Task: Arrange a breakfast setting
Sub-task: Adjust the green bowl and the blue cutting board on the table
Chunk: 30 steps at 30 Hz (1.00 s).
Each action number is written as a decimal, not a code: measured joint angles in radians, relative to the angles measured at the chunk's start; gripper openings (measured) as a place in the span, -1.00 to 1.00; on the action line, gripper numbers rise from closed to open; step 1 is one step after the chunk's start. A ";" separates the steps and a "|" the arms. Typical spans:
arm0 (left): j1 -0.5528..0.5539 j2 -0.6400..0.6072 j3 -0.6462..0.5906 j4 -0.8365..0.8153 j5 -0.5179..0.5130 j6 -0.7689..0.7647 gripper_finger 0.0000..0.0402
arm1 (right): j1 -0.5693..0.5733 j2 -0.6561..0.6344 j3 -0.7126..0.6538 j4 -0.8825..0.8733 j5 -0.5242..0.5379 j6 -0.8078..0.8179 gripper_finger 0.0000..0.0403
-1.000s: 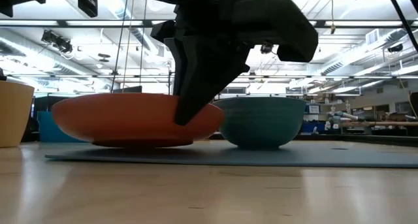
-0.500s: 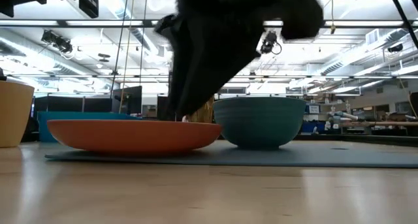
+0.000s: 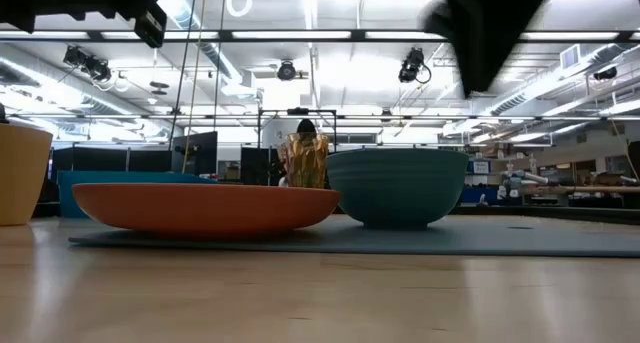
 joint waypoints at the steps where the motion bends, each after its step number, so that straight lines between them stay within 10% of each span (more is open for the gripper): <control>1: -0.004 0.013 0.000 0.000 0.000 0.000 -0.88 | 0.000 -0.026 -0.048 0.006 0.000 0.057 -0.23; 10: -0.026 0.112 0.000 0.000 -0.001 0.005 -0.88 | -0.085 -0.145 -0.387 0.237 0.023 0.237 -0.23; 22: -0.026 0.193 0.000 0.013 -0.016 -0.021 -0.88 | -0.187 -0.126 -0.402 0.324 0.115 0.081 -0.24; 30: -0.026 0.194 0.000 0.013 -0.029 -0.022 -0.88 | -0.104 -0.126 -0.441 0.290 -0.037 0.214 -0.24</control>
